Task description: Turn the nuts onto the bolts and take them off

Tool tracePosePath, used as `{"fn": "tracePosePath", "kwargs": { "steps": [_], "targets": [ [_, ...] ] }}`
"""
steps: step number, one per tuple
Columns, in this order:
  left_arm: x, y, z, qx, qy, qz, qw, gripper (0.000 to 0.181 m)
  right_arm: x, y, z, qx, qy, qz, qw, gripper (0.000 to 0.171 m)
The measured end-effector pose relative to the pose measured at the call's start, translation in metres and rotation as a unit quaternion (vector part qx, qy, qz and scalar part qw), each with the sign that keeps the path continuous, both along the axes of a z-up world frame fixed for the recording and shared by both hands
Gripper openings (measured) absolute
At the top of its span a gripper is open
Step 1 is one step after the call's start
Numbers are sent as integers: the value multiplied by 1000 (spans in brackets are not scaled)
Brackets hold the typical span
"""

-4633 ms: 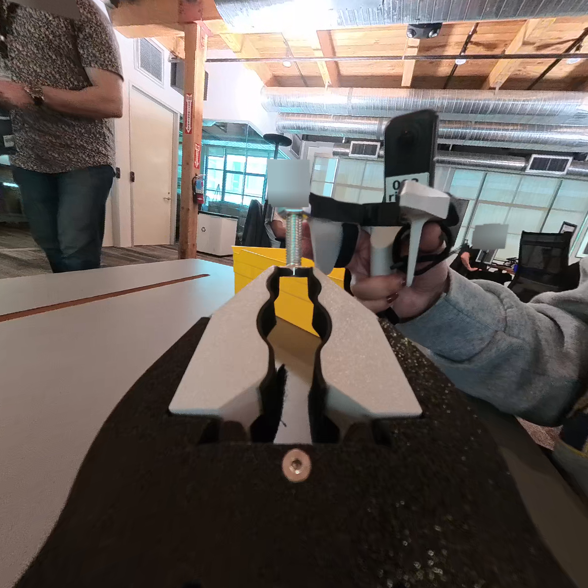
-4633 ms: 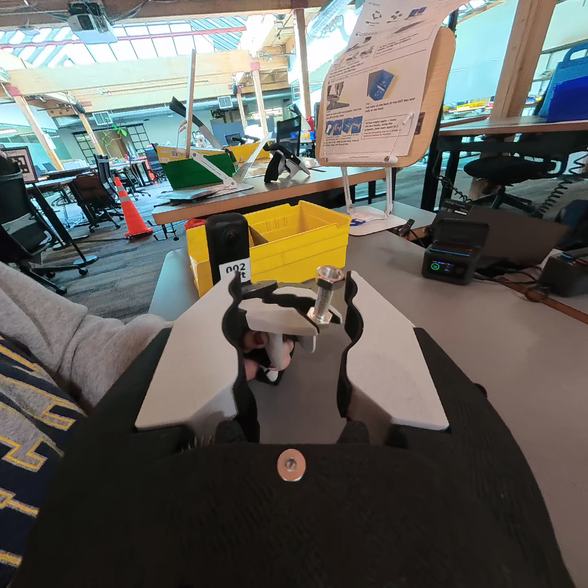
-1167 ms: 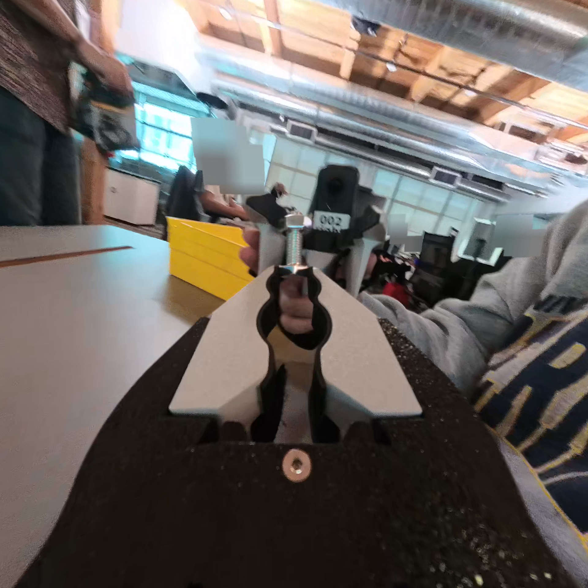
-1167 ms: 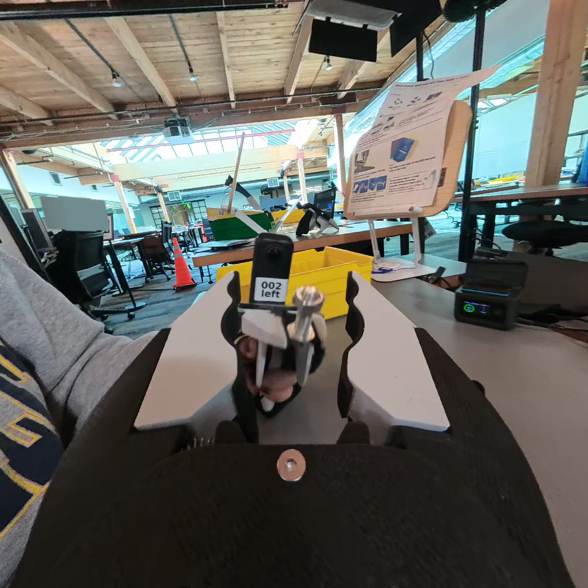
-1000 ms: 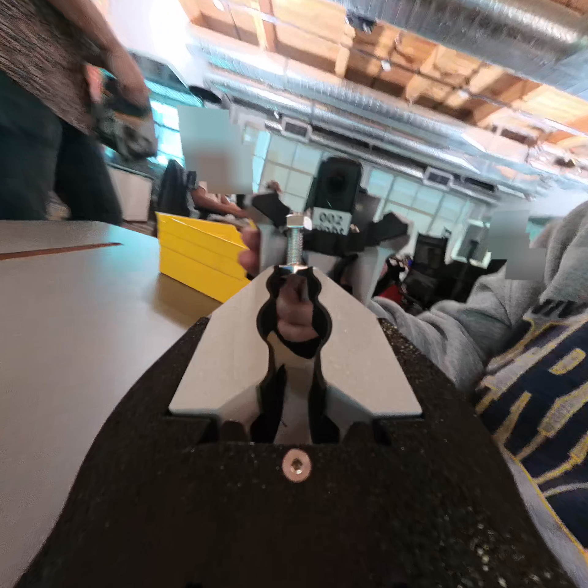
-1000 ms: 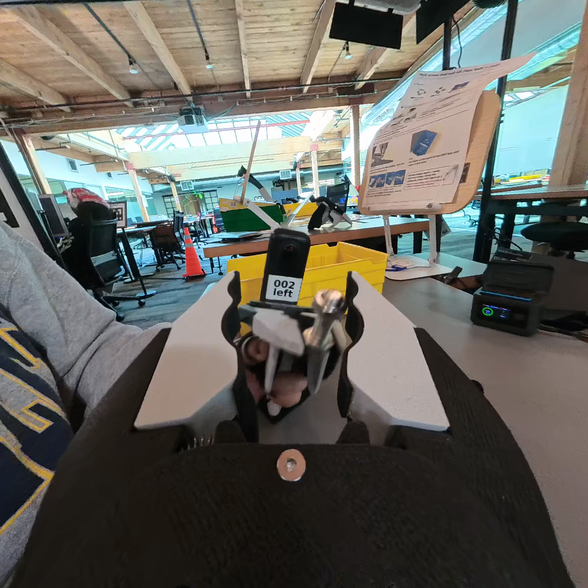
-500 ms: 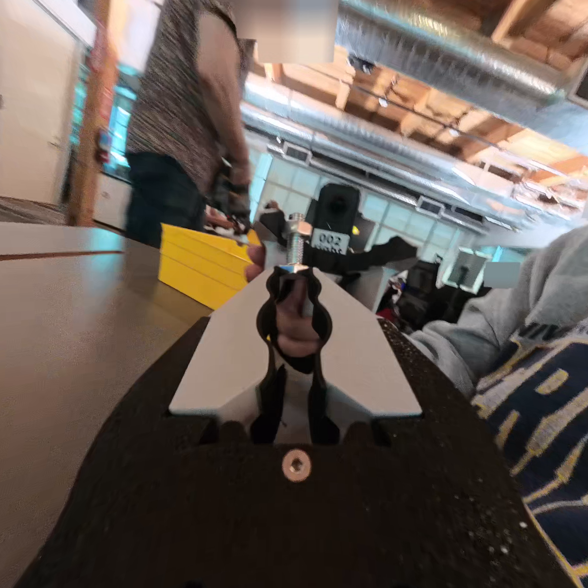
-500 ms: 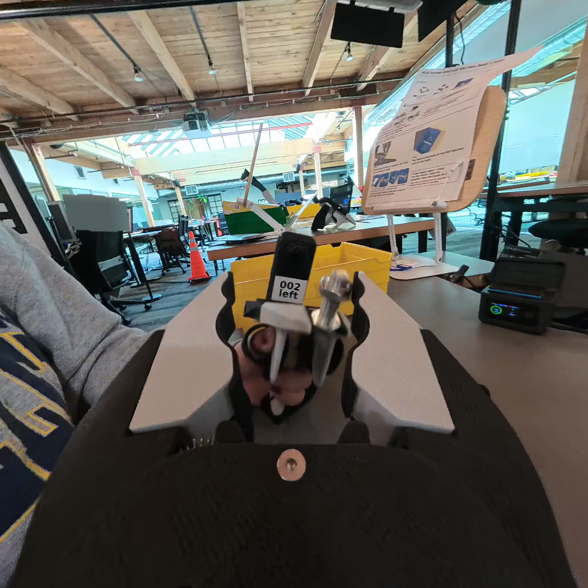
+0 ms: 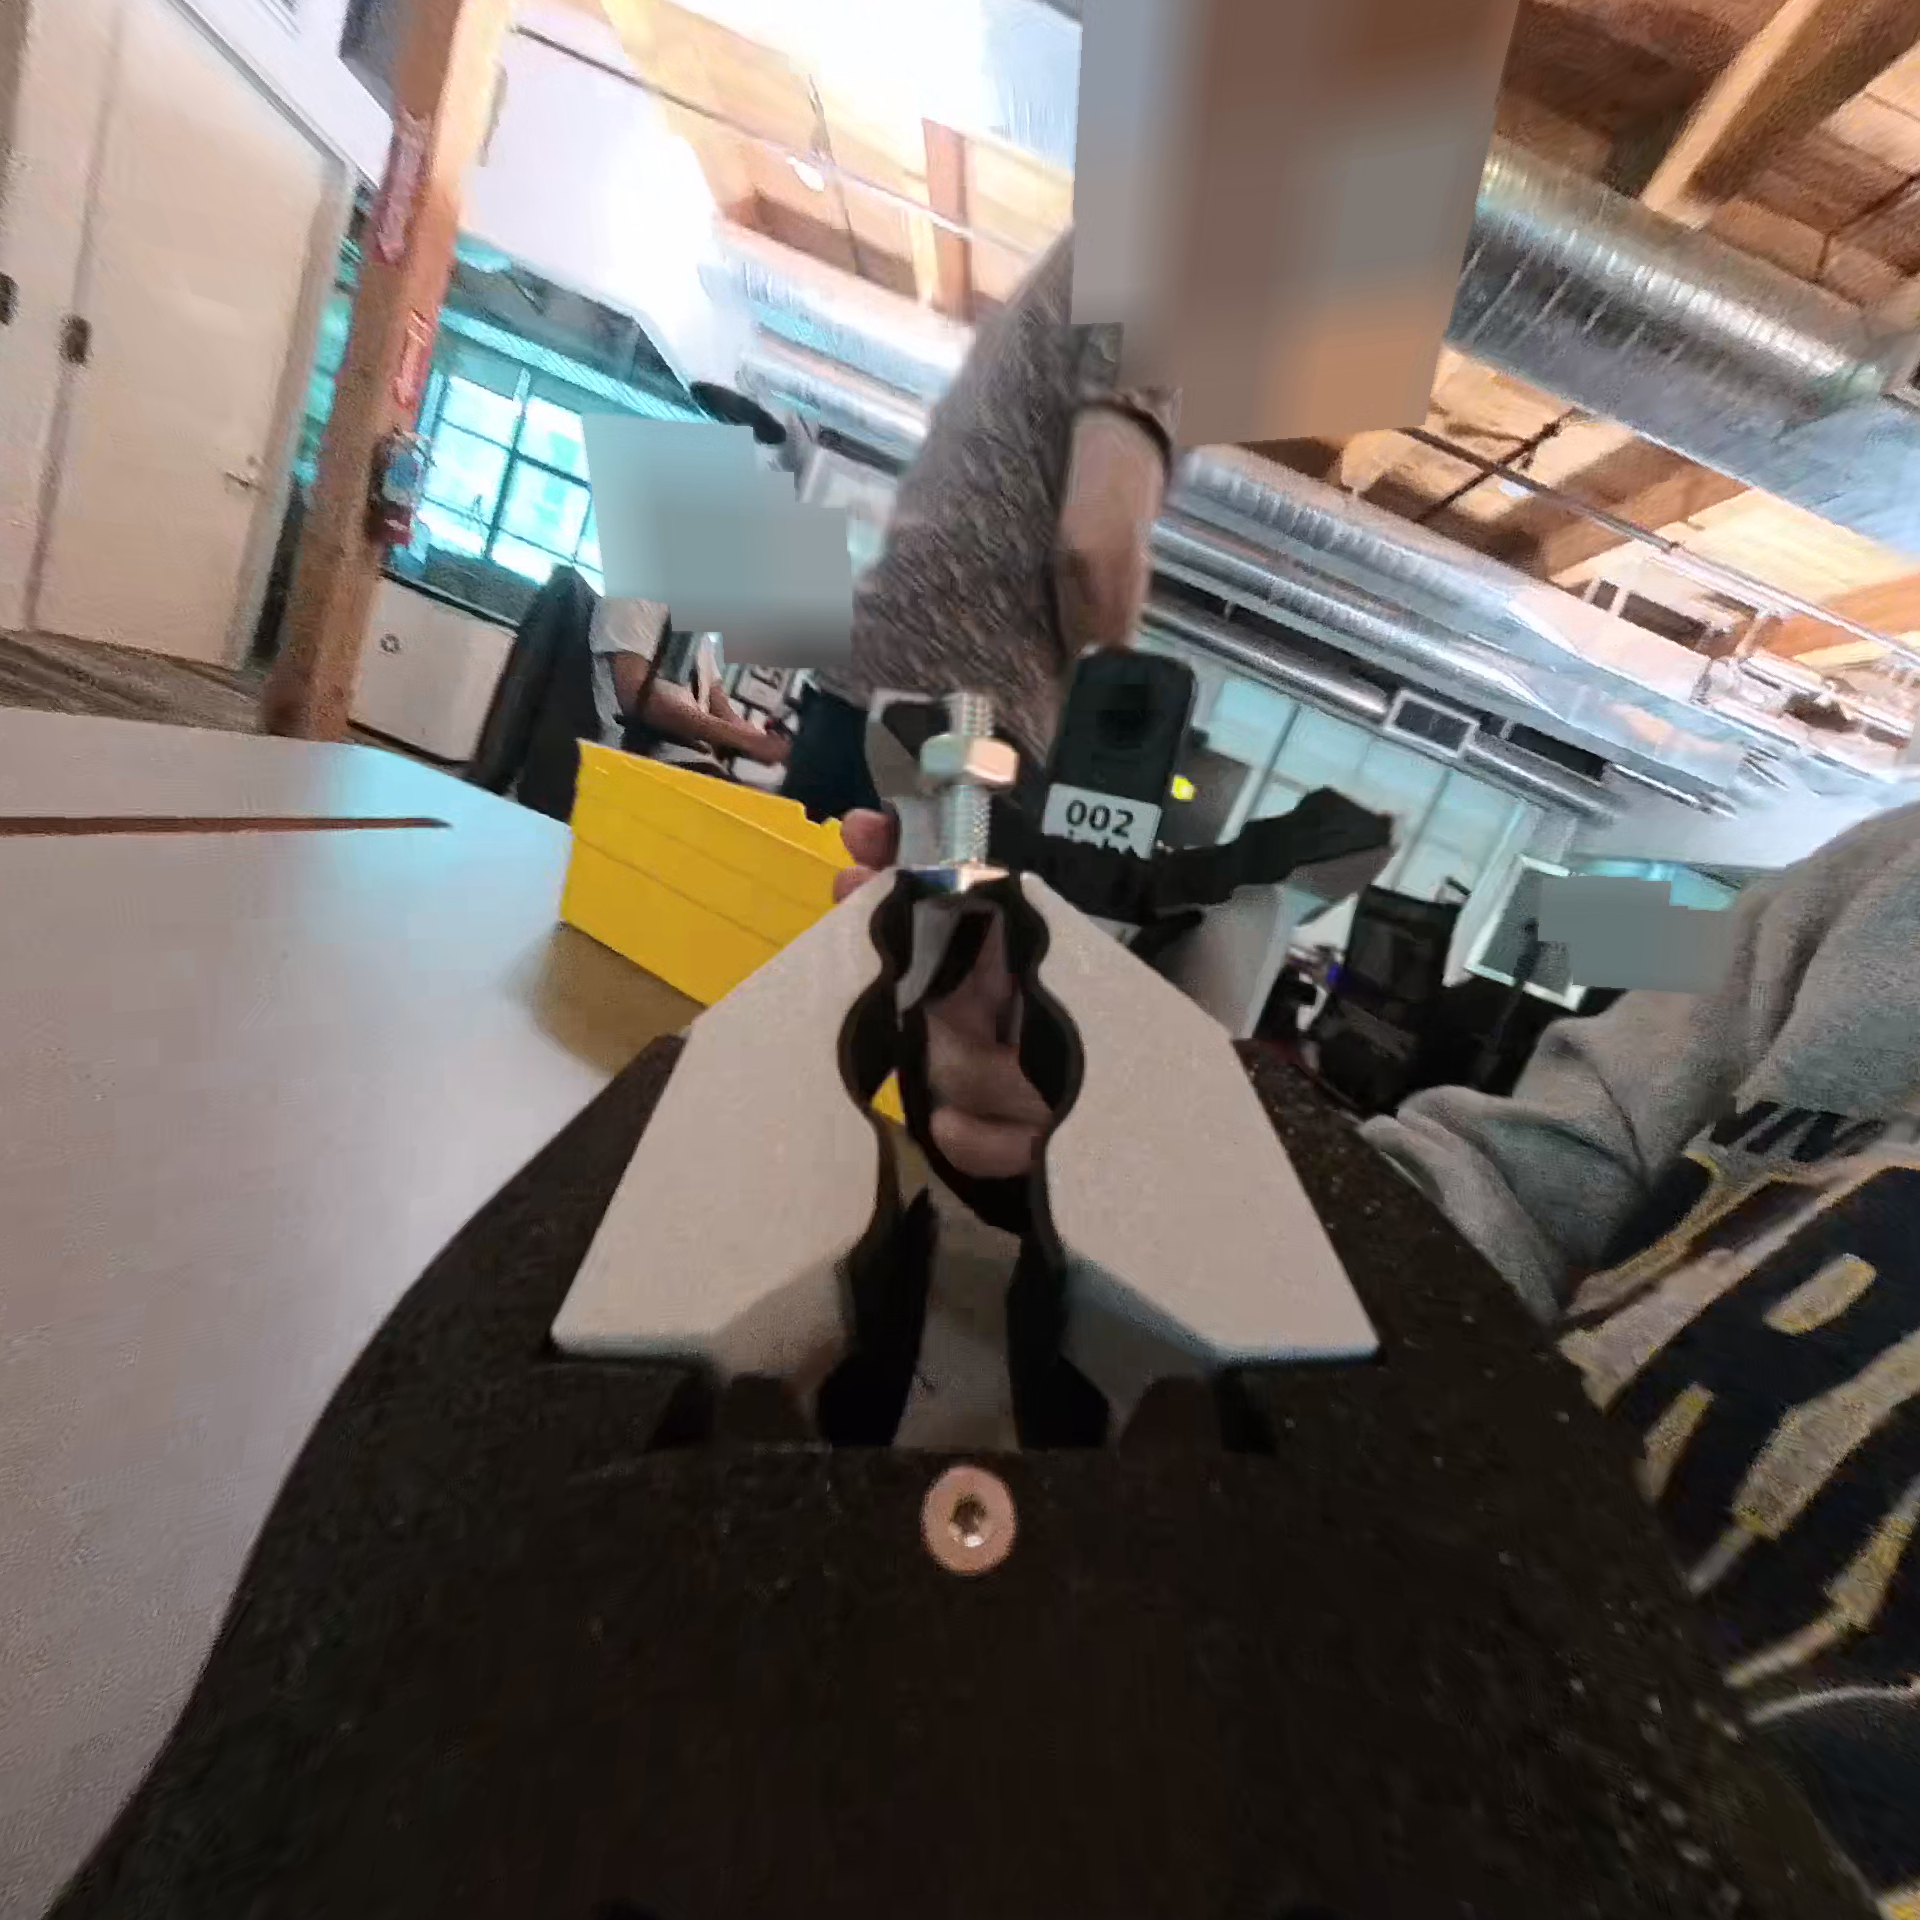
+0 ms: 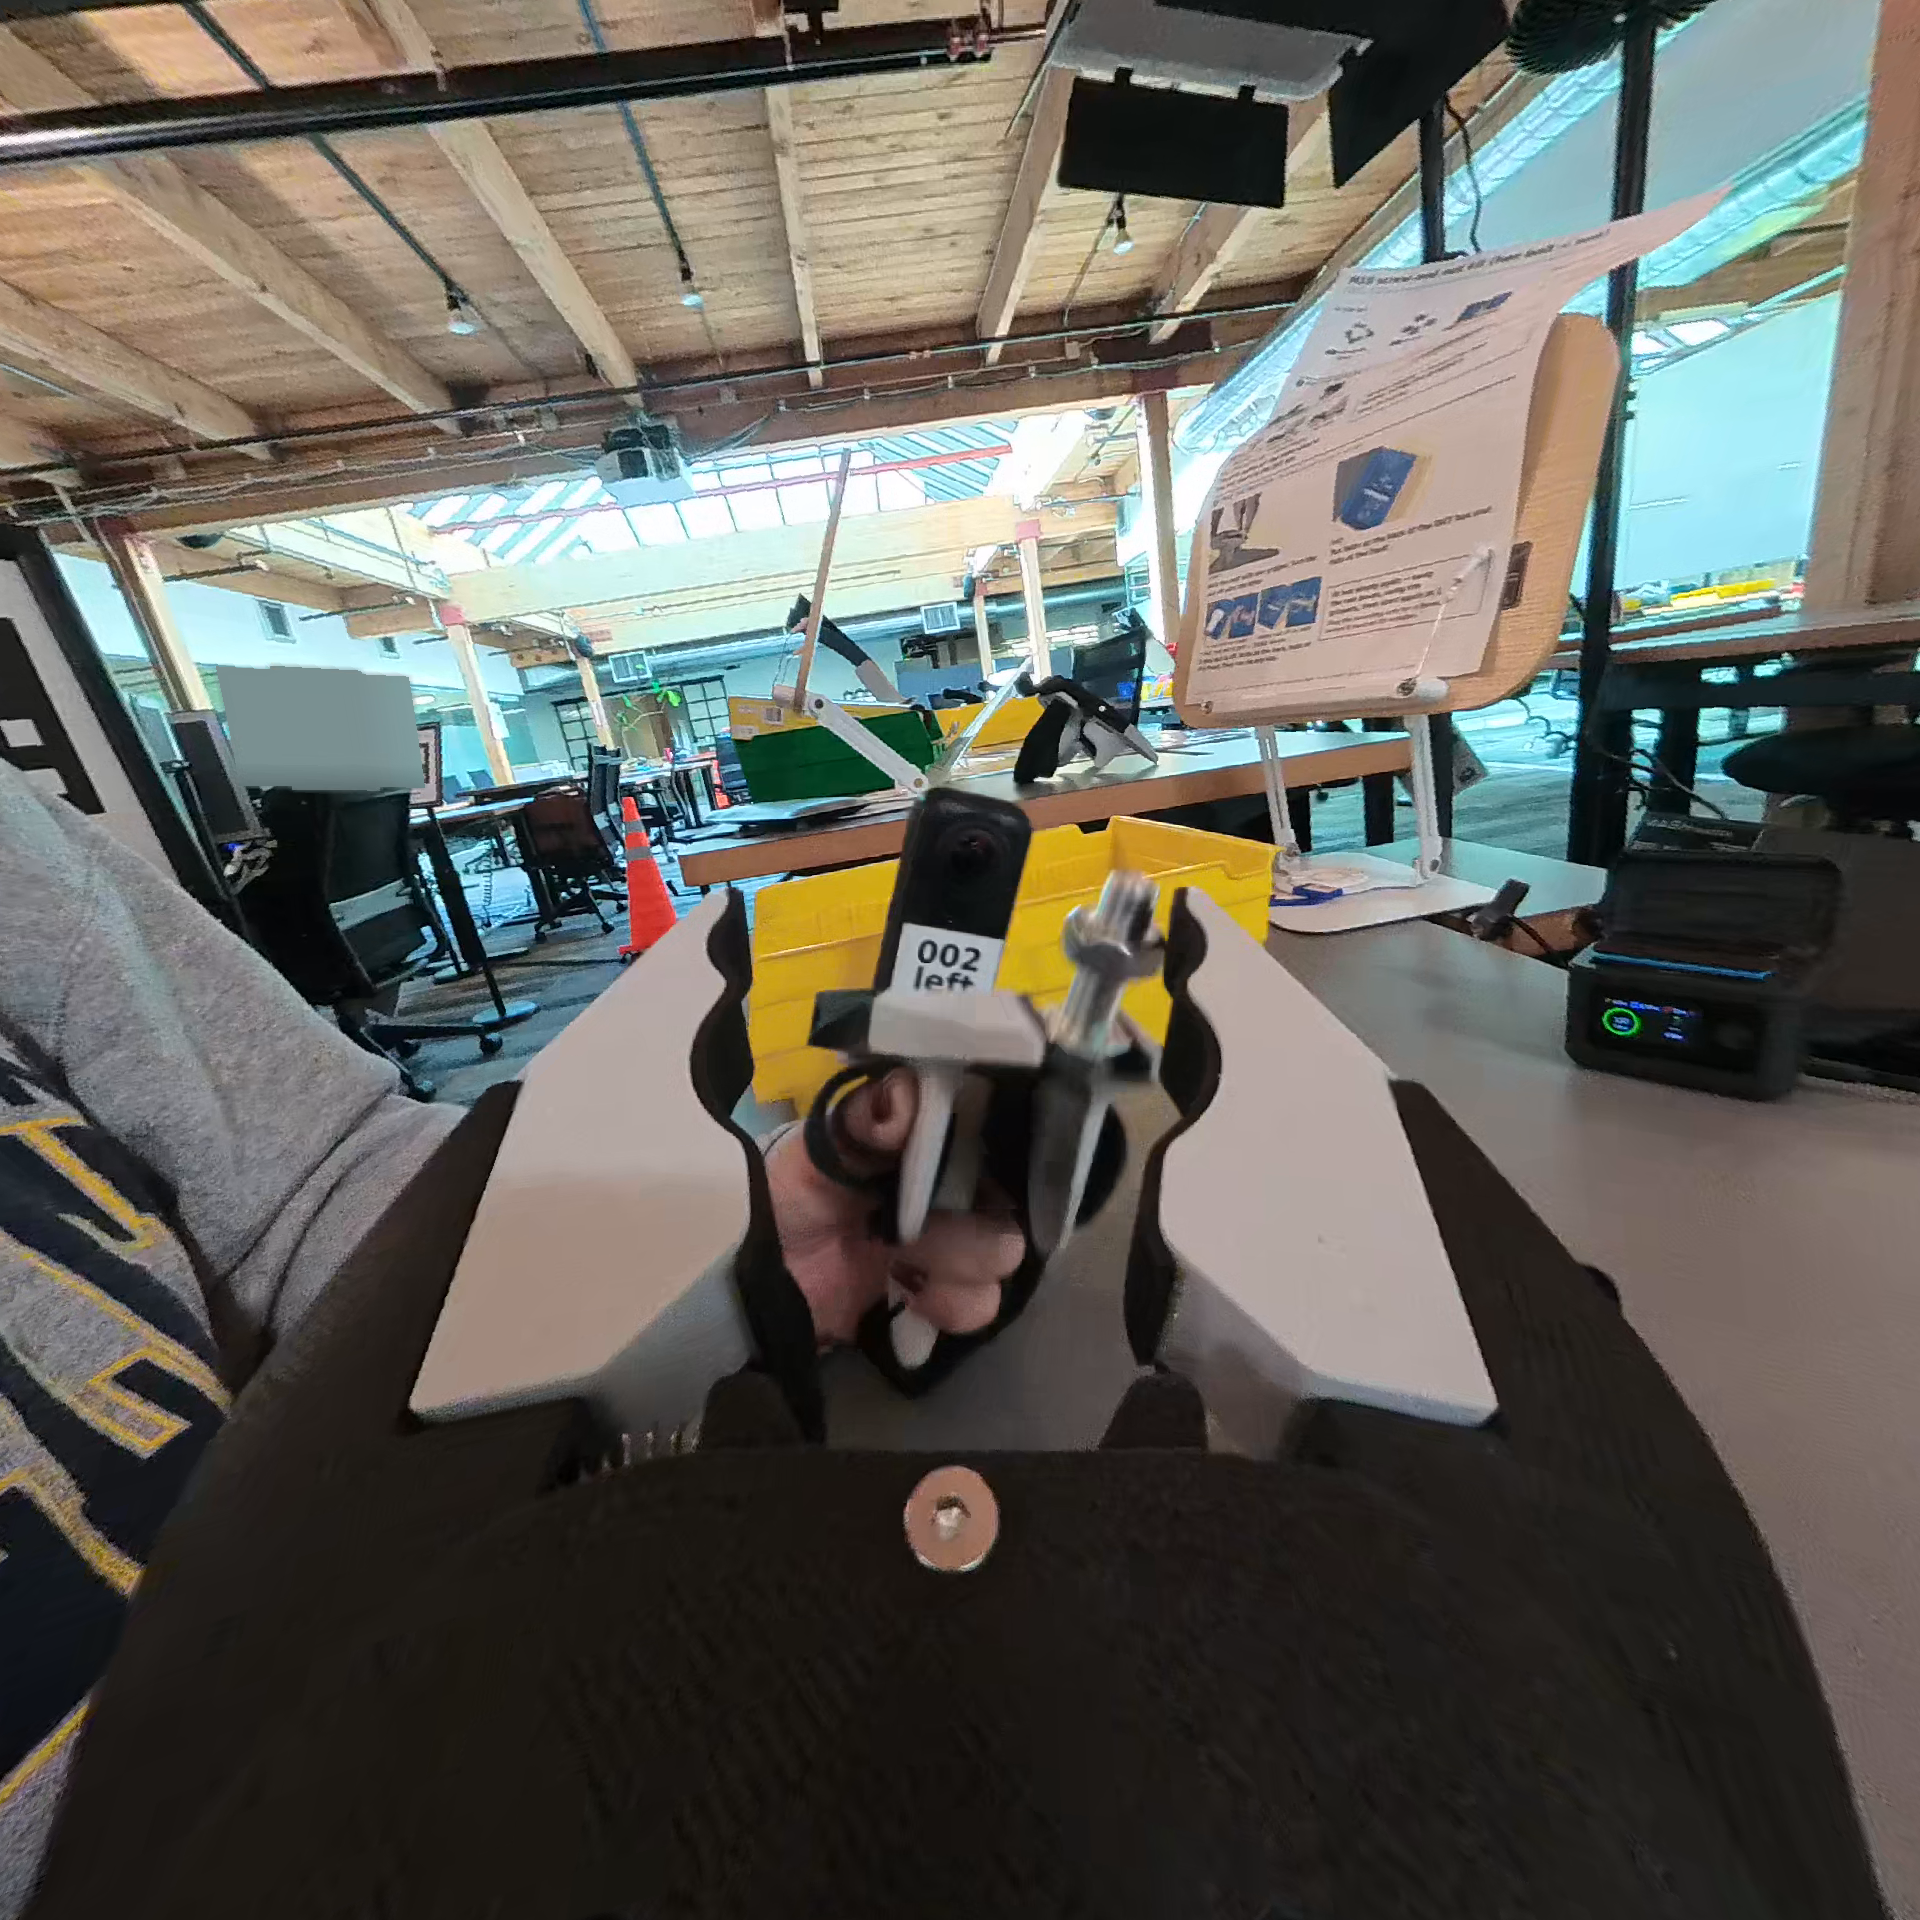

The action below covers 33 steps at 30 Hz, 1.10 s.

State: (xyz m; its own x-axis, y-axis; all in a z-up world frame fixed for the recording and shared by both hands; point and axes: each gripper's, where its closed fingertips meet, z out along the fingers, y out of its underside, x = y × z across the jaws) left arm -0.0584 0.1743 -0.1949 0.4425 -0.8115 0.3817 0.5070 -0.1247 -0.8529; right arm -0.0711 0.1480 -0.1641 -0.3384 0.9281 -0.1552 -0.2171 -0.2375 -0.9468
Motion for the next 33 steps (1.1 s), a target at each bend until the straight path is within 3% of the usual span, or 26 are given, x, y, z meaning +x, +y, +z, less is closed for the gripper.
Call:
{"fn": "tracePosePath", "kwargs": {
  "steps": [3, 10, 14, 16, 20, 24, 28, 30, 33],
  "targets": [
    [-26, 2, 3, -2, -20, 46, 999, 14, 4, 5, 2, -23, 4, 8, 1000, 71],
    [30, -12, -6, -5, 40, -75, 996, 15, -3, -3, -3, -18, -5, 15, 1000, 75],
    [-6, 1, -1, -1, -2, 17, 1000, 14, -1, 1, -3, -23, -8, 15, 1000, 80],
    [-30, 5, 0, -8, -16, 65, 998, 14, 4, 0, -2, -33, -4, 36, 999, 63],
    [-11, -1, 0, -6, -1, 5, 1000, 15, -2, 10, -7, -30, -16, -7, 999, 75],
    [30, -9, -9, -11, 49, -68, 996, 15, -5, 0, -6, -29, -8, 11, 999, 77],
    [-5, 4, -1, -6, -2, 27, 1000, 14, -5, 2, -8, -21, -21, 7, 1000, 82],
    [-32, 8, 2, -8, -26, 80, 996, 15, 2, 0, -7, -27, -18, 37, 999, 57],
    [-33, 6, 2, 0, -4, 77, 997, 14, -1, 23, -9, -40, -22, -34, 998, 48]
  ]
}}
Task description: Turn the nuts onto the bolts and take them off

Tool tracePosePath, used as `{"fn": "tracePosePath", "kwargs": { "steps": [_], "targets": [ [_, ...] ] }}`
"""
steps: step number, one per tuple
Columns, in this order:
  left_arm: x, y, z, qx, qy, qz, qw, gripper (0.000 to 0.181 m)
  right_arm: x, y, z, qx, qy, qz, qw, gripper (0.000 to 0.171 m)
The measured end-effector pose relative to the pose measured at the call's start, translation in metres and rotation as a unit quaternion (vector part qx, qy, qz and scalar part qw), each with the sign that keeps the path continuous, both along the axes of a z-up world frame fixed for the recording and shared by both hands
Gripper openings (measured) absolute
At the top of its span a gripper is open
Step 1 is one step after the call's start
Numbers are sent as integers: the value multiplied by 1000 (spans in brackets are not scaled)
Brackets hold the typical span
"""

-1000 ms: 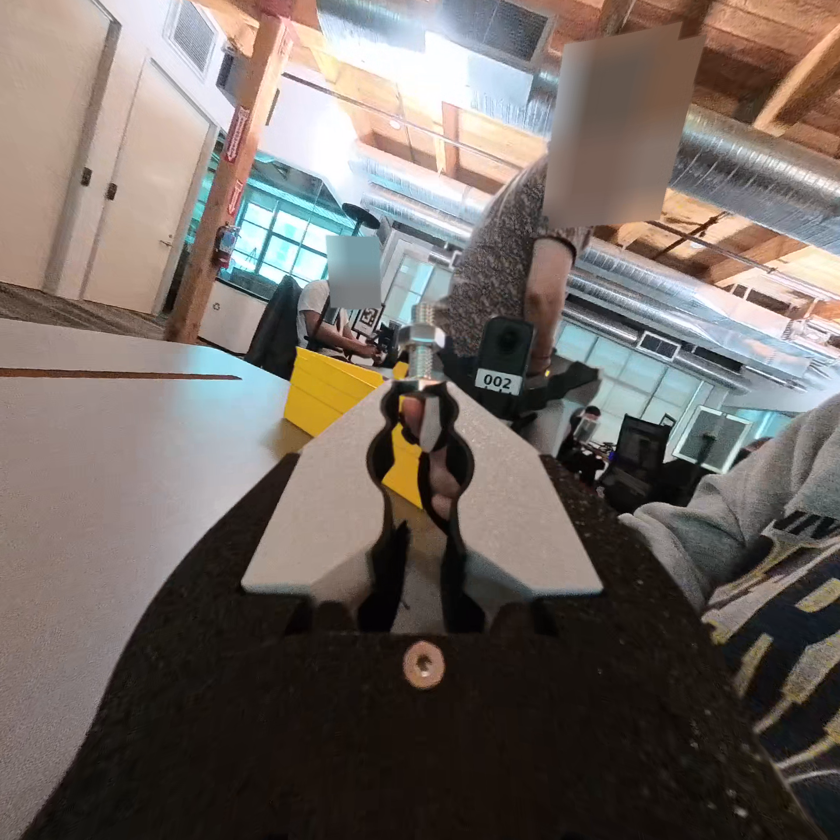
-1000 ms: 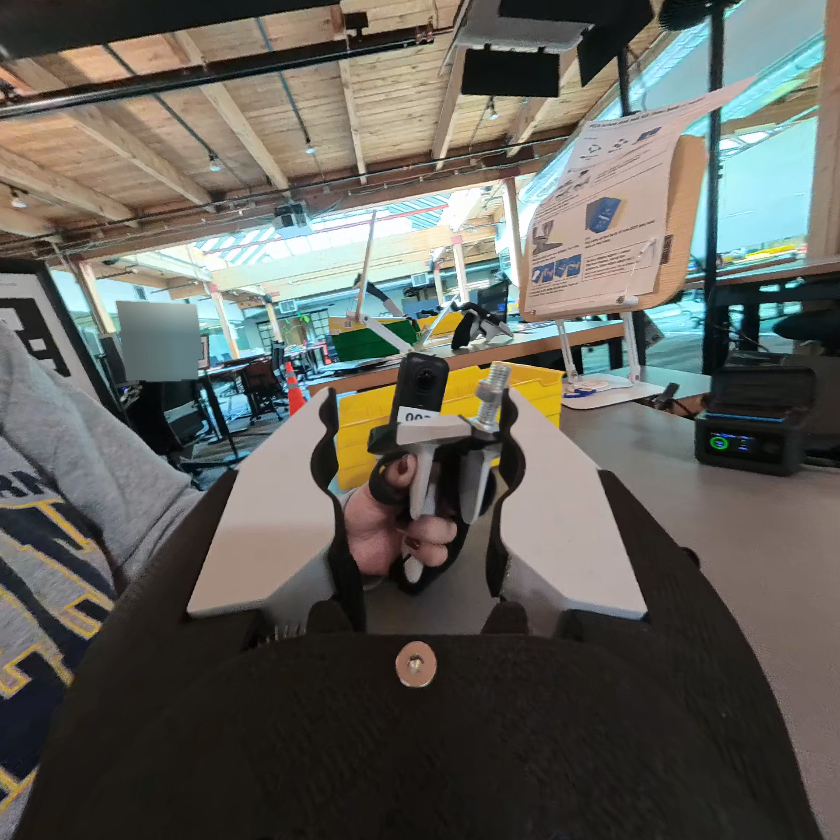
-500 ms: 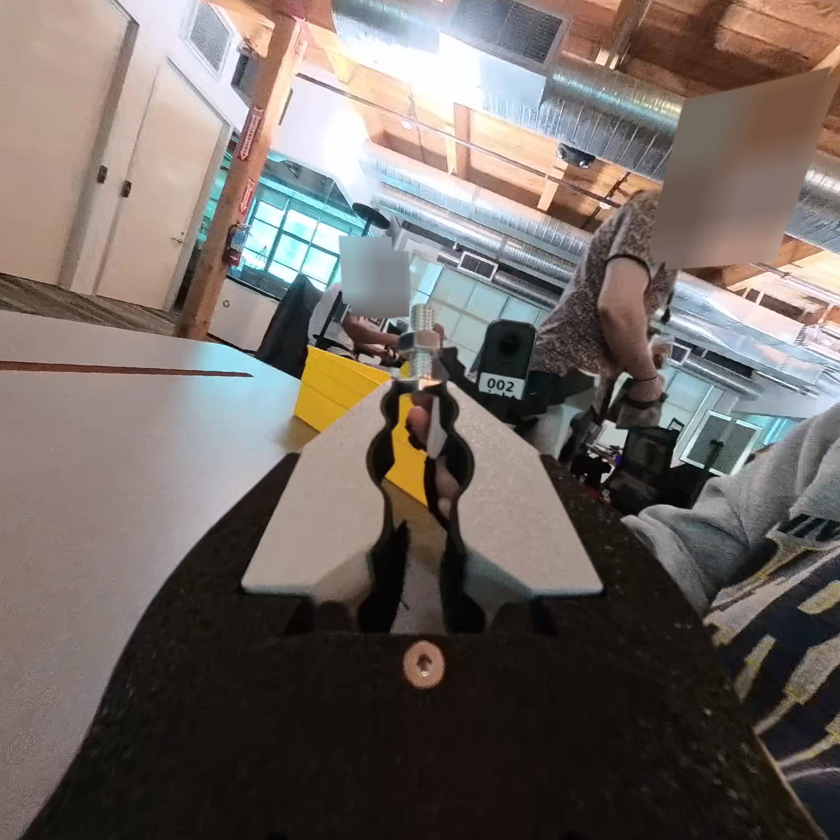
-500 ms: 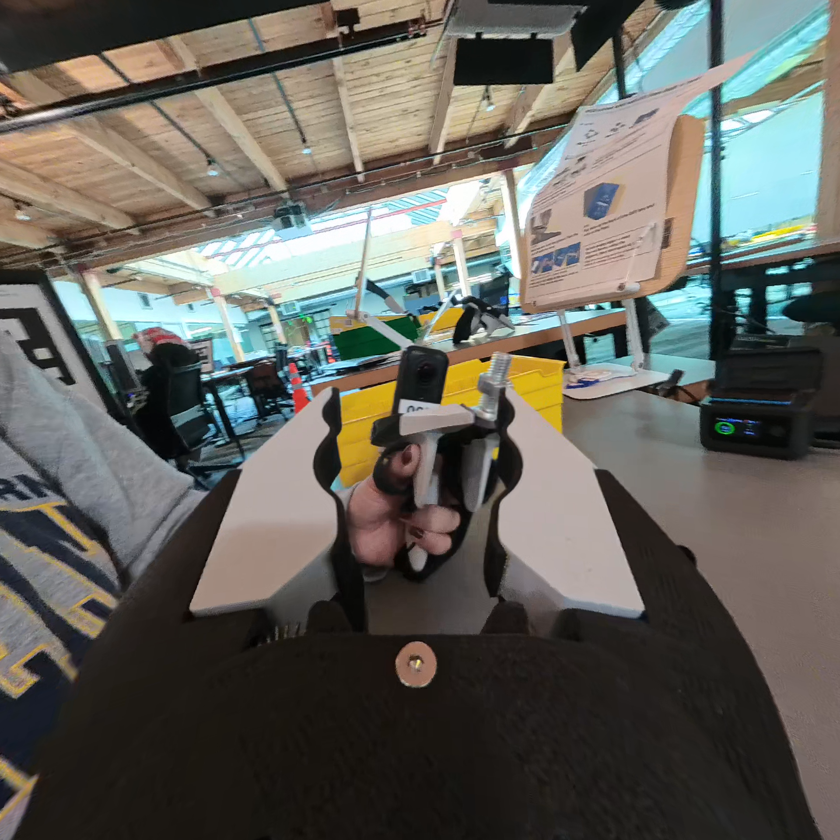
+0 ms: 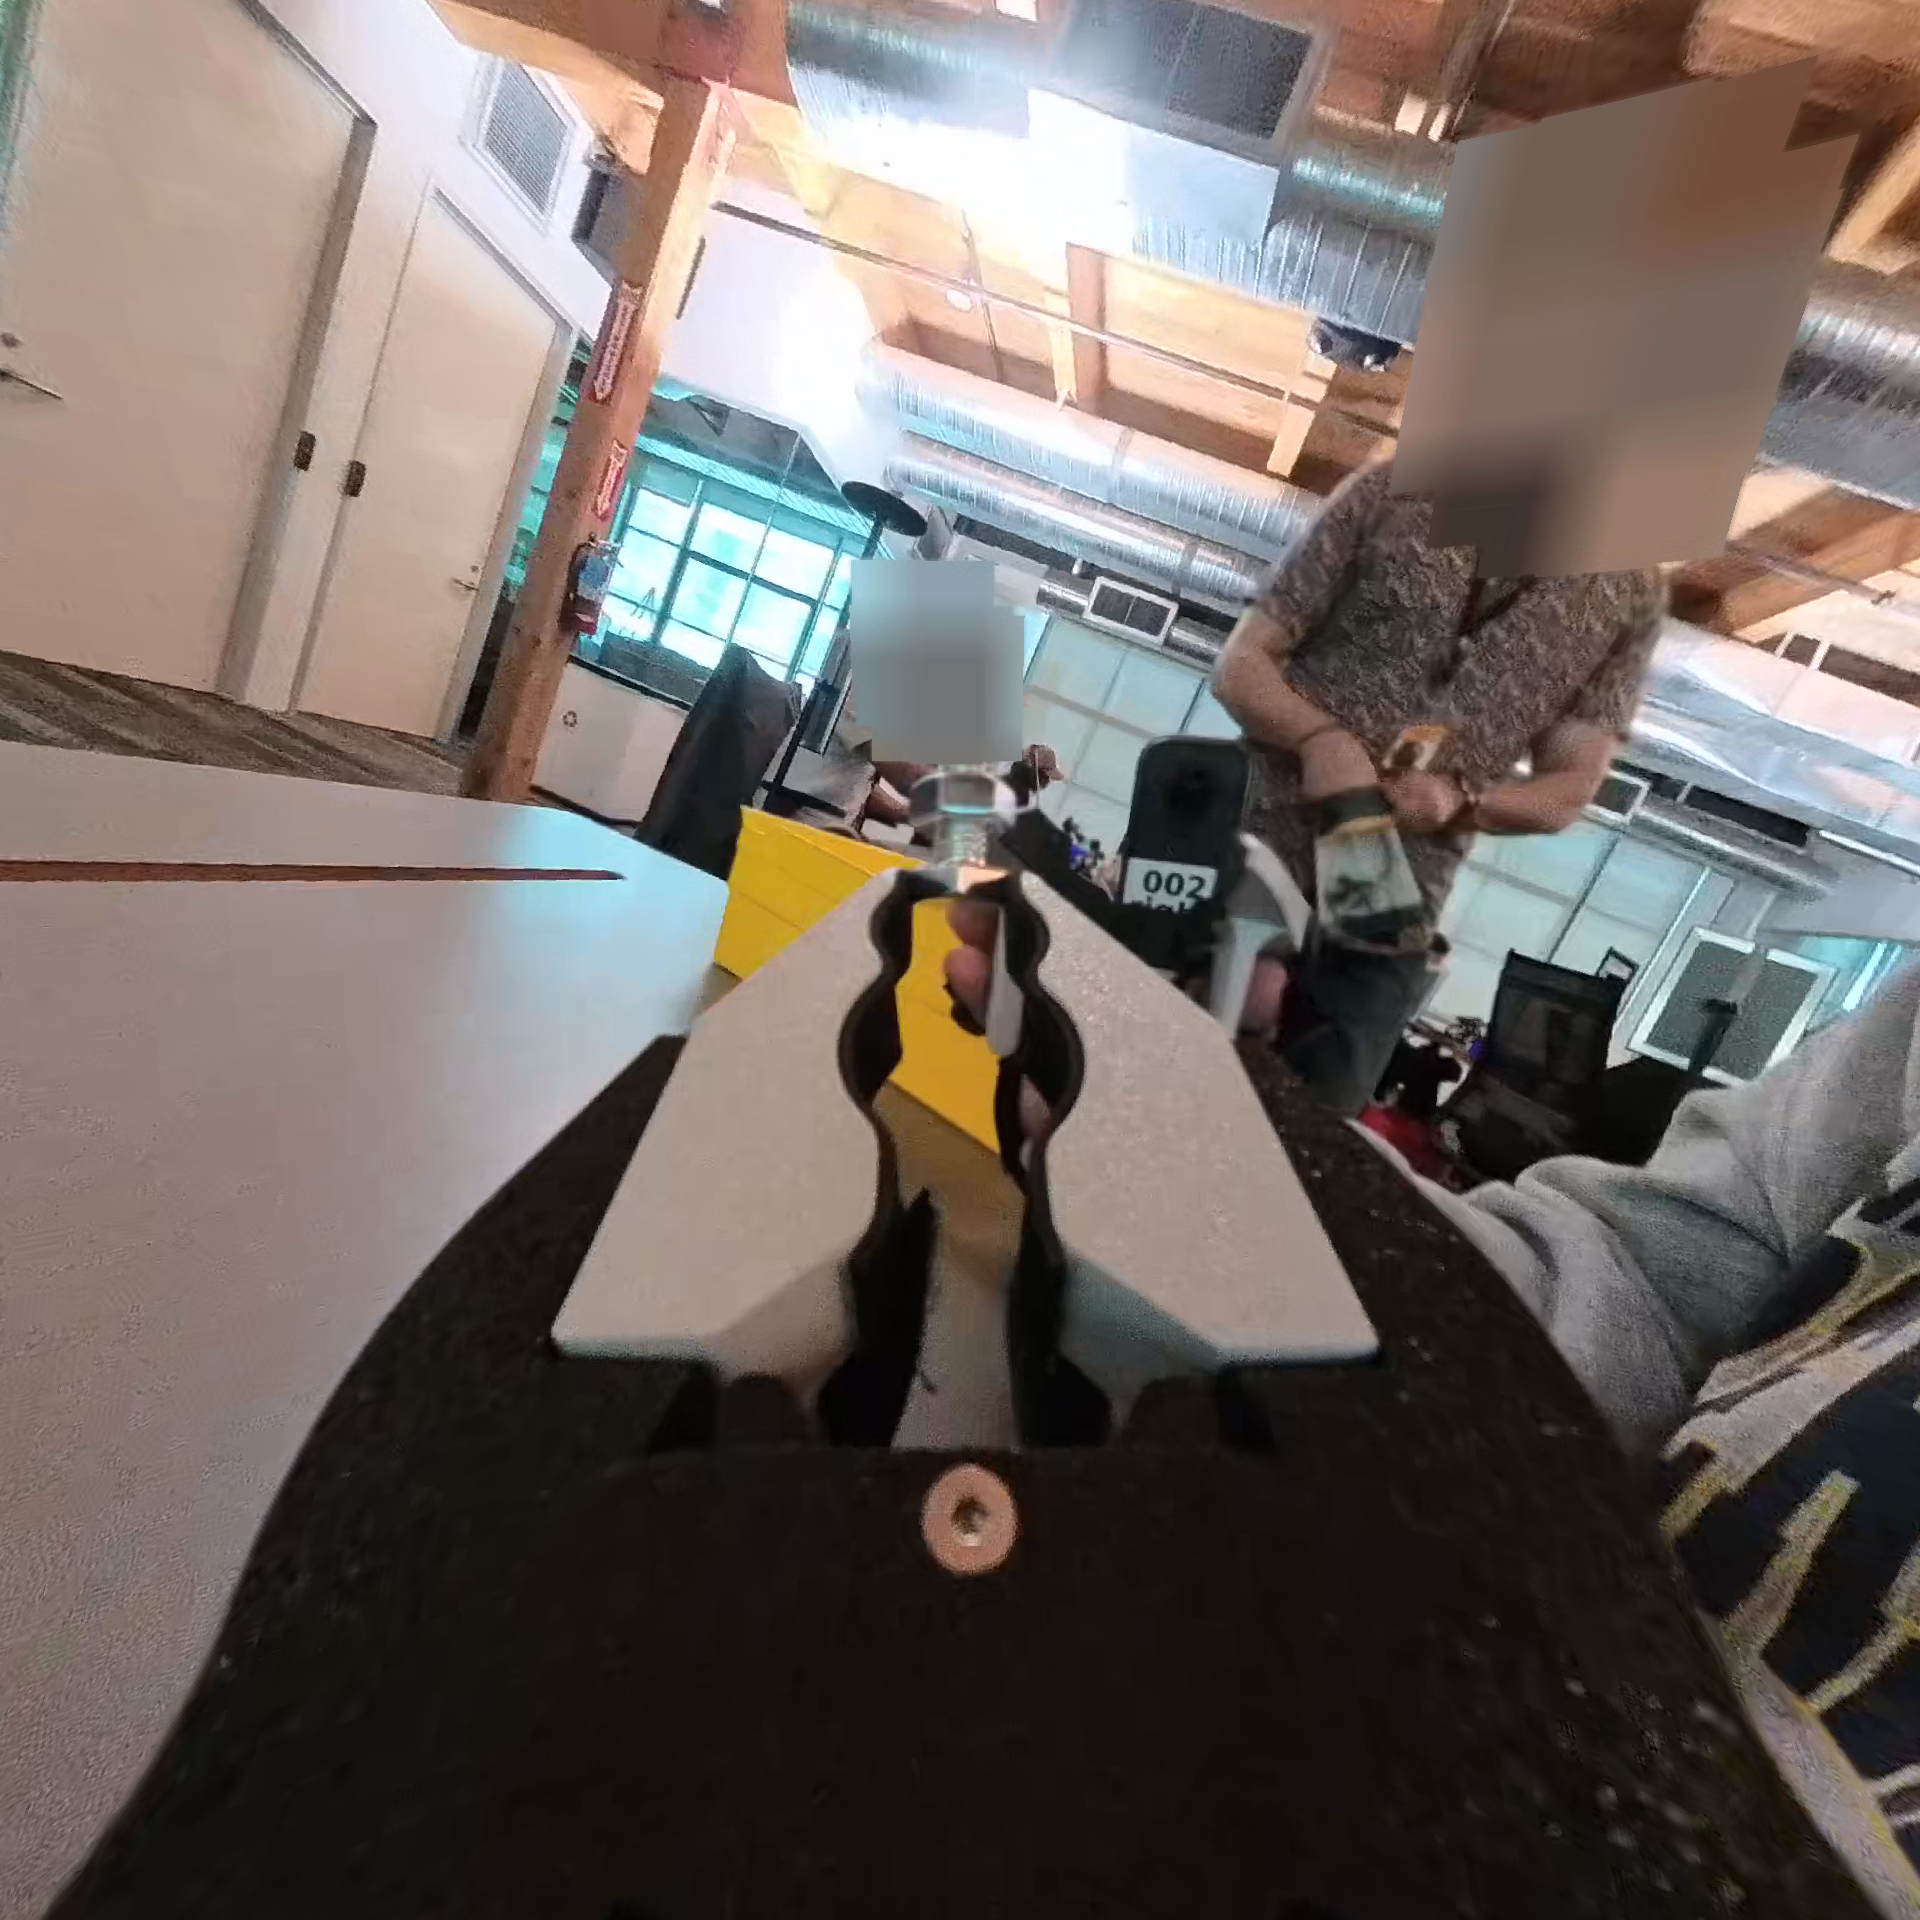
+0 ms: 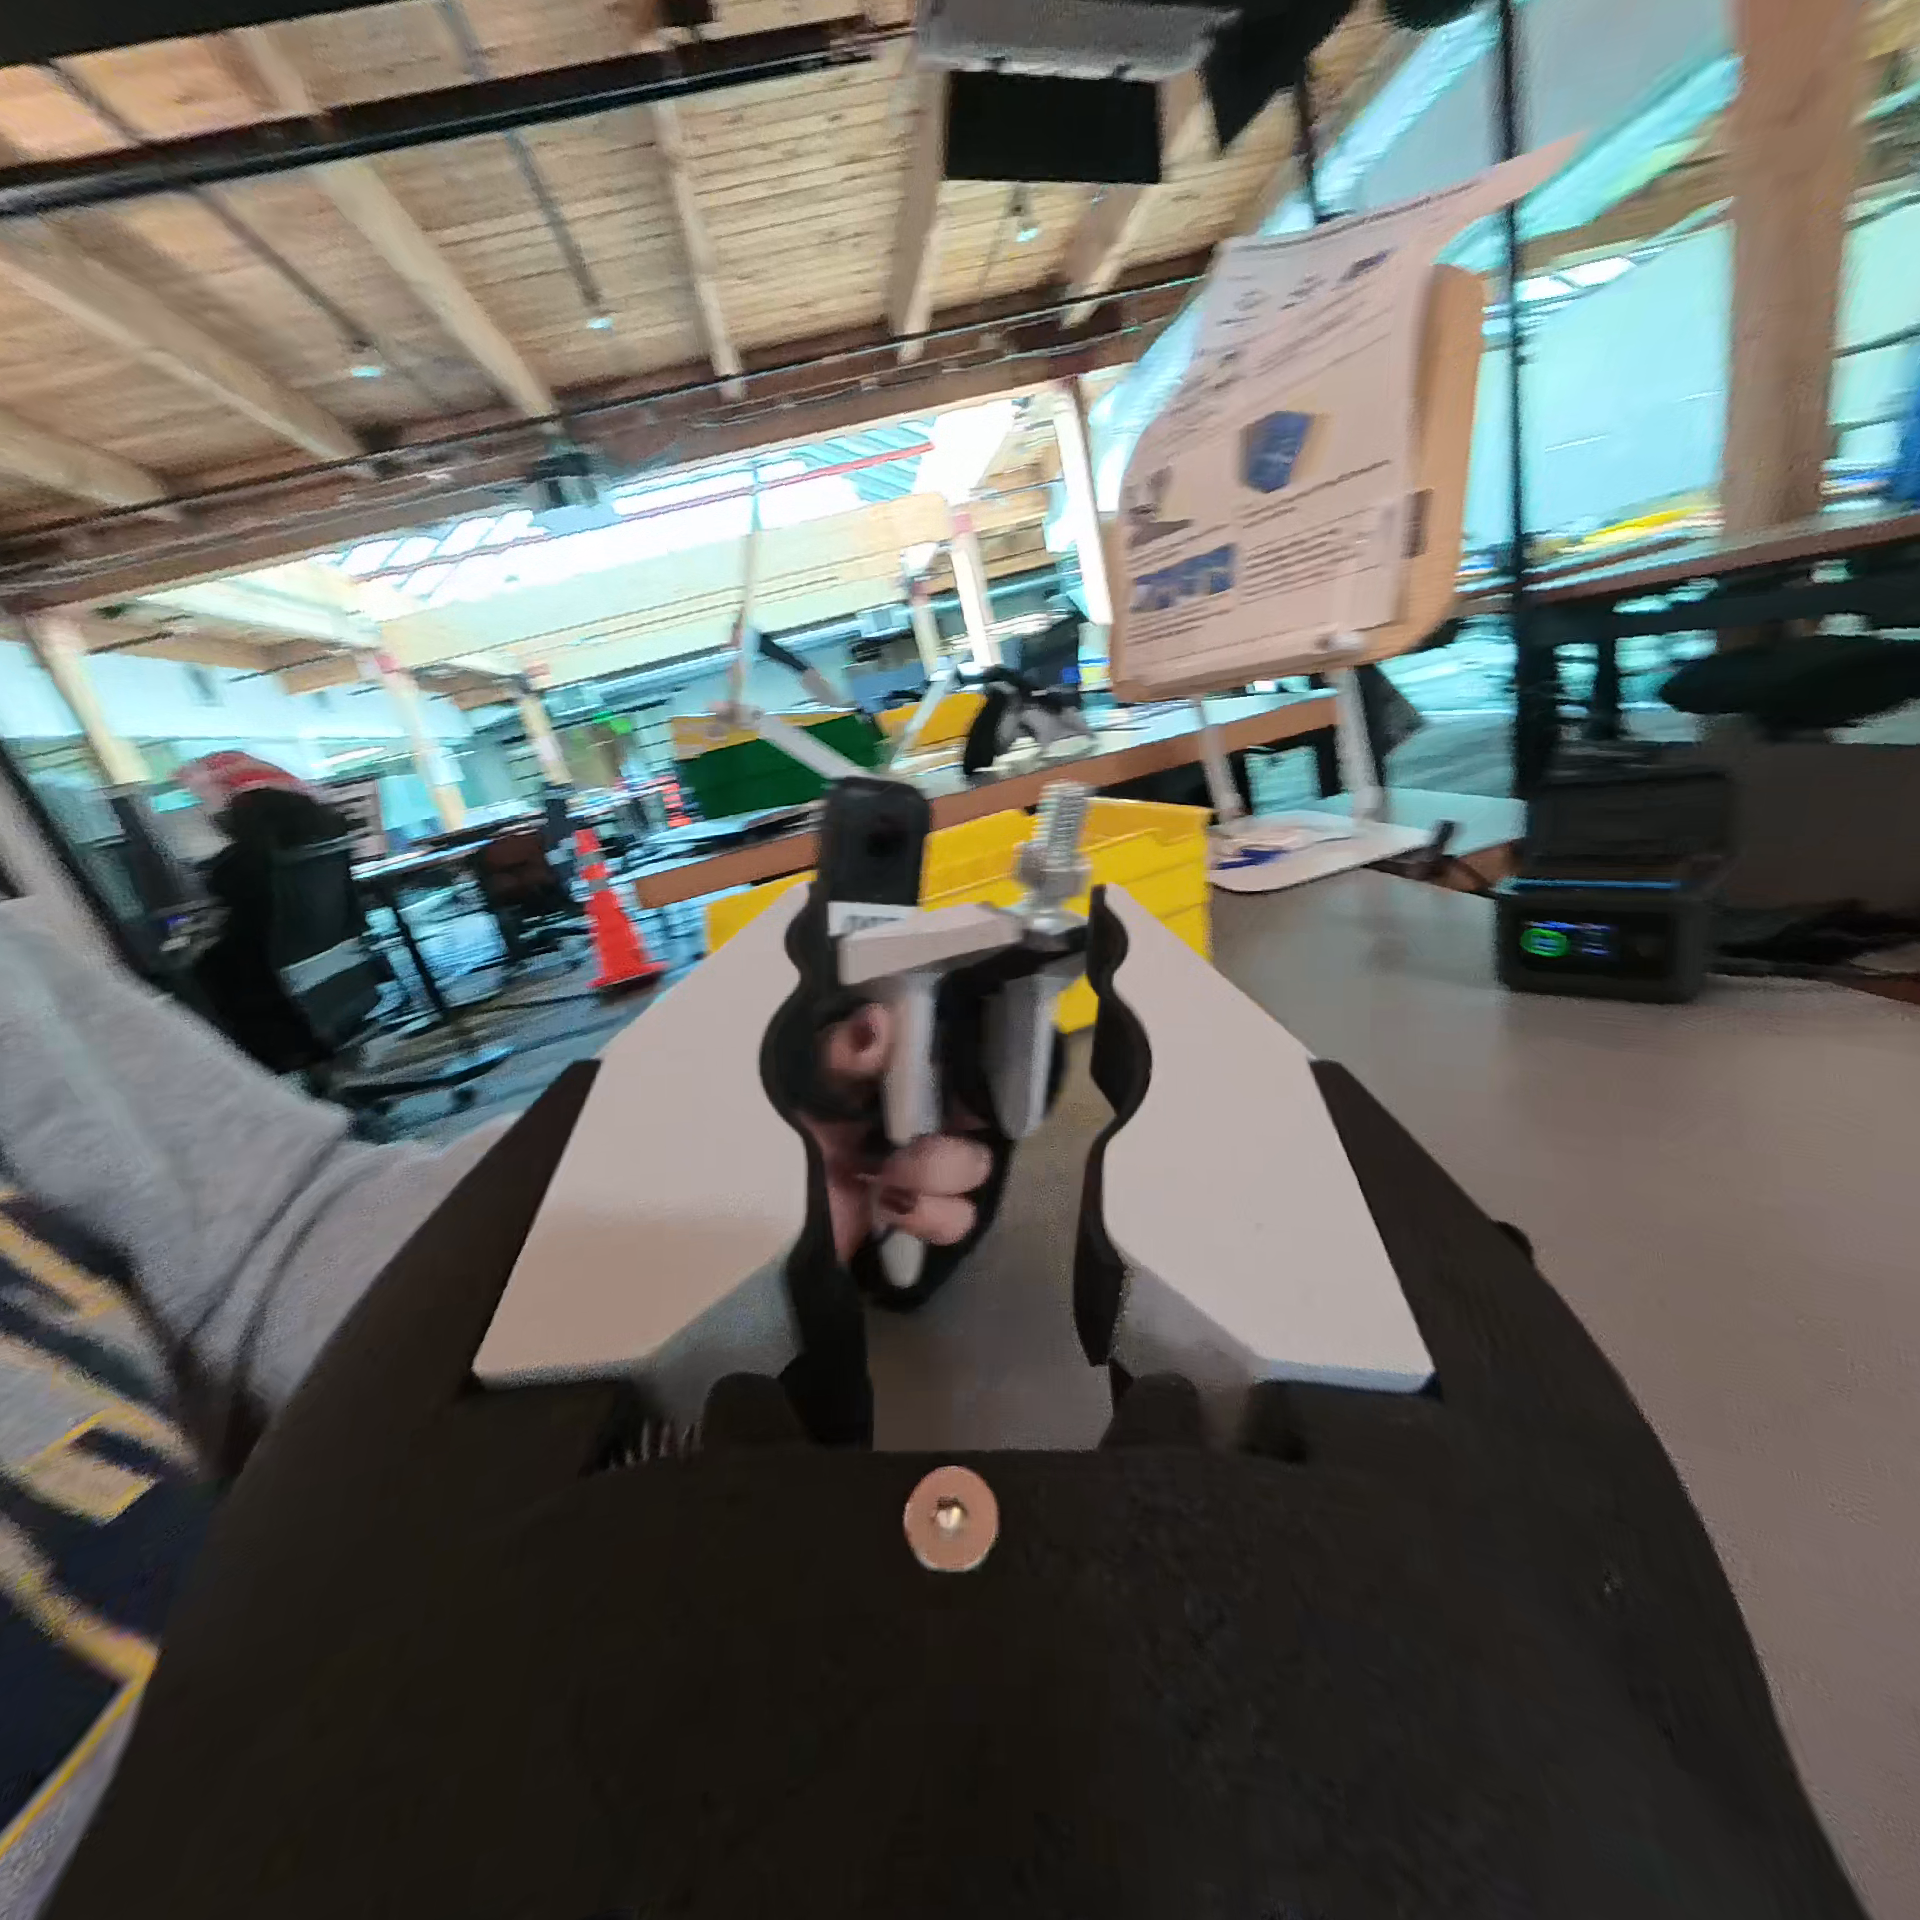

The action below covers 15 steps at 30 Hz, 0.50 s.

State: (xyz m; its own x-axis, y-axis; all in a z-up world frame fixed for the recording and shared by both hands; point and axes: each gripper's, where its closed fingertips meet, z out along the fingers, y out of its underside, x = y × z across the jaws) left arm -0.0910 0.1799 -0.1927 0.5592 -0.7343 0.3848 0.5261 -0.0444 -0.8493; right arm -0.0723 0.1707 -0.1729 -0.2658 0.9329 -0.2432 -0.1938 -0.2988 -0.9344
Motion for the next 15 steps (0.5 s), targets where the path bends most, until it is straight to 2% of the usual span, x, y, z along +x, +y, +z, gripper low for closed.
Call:
{"fn": "tracePosePath", "kwargs": {
  "steps": [5, 9, 13, 14, 15],
  "targets": [
    [40, -5, -11, 7, 93, -49, 994, 15, -1, 12, -3, -25, -6, -26, 999, 30],
    [46, -5, -14, 6, 99, -58, 993, 14, 0, 8, -4, -26, -16, 1, 1000, 7],
    [46, -6, -10, 28, 101, -43, 994, 15, 2, 6, 0, 3, -29, -5, 1000, 6],
    [45, -5, -9, 36, 106, -27, 993, 31, 5, 7, 5, 18, -28, -20, 999, 6],
    [39, 3, -10, 24, 108, 6, 994, 68, 10, 9, 14, 39, -23, -38, 998, 6]
  ]
}}
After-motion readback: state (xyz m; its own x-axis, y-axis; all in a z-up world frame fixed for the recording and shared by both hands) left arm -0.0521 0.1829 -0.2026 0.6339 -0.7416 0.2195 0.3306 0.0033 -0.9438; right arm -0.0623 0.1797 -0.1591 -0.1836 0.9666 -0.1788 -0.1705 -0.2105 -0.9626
